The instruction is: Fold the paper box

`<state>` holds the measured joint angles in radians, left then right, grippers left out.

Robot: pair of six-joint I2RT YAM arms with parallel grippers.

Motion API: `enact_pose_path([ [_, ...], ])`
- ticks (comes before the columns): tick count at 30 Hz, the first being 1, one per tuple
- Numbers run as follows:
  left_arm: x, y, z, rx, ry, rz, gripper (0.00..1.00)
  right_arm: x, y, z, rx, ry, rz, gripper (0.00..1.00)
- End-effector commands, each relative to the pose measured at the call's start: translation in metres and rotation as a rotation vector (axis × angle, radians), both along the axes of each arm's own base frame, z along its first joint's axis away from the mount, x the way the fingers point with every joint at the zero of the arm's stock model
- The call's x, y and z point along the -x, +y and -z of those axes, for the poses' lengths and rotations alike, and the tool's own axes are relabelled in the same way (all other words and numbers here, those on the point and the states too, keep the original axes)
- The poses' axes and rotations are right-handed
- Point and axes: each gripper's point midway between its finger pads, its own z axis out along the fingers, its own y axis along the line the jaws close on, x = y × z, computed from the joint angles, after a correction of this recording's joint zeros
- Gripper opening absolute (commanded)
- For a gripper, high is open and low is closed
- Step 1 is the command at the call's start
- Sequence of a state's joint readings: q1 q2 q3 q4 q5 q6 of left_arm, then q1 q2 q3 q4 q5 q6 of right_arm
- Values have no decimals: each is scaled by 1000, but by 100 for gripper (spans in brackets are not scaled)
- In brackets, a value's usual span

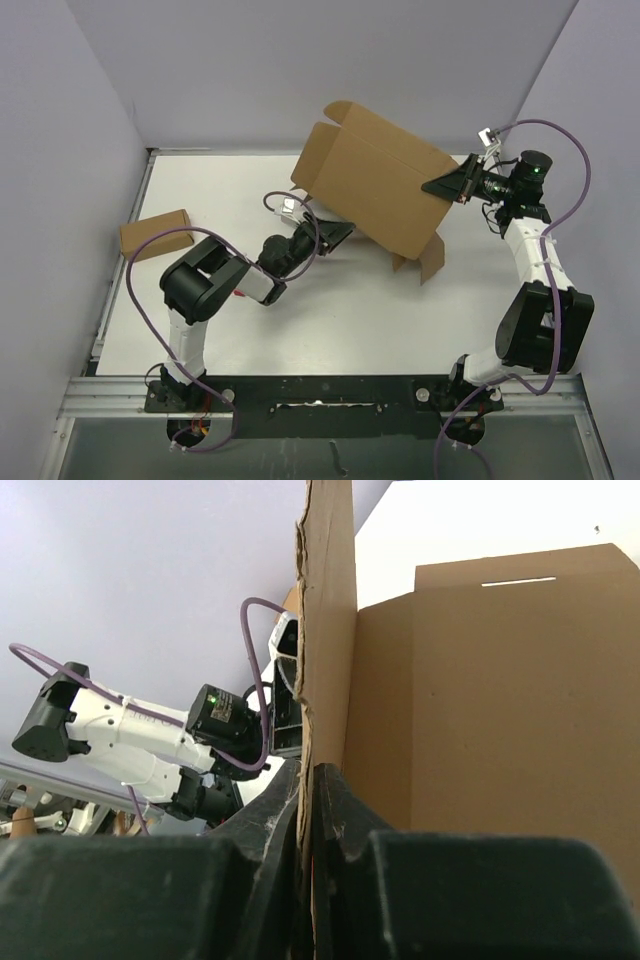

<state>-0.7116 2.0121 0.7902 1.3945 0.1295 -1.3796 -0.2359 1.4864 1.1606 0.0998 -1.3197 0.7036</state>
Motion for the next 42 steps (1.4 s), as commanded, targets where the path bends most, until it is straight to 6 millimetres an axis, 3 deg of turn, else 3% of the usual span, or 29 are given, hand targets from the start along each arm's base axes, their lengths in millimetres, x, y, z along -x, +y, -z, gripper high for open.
enact_pose_path([
  [1,-2,26,-51,74,-107,-40,41,6,1,-9,2,-43,-28,0],
  [9,-16,34,-50,71,-111,-45,46,6,1,-10,2,-43,-31,0],
  [14,-24,34,-64,89,-140,-50,50,6,1,-9,3,-43,-33,0],
  [19,-33,41,-66,87,-141,-69,48,5,1,-9,3,-43,-35,0],
  [23,-41,45,-67,93,-139,-78,35,6,1,-11,4,-49,-39,0],
  [28,-46,46,-72,100,-152,-78,6,7,2,-12,8,-55,-43,0],
  [30,-46,46,-73,99,-157,-78,0,6,2,-12,9,-57,-44,0],
  [38,-42,48,-81,97,-191,-72,0,9,2,-28,22,-114,-58,0],
  [42,-34,53,-91,69,-238,-78,29,15,3,-56,62,-207,-60,0],
])
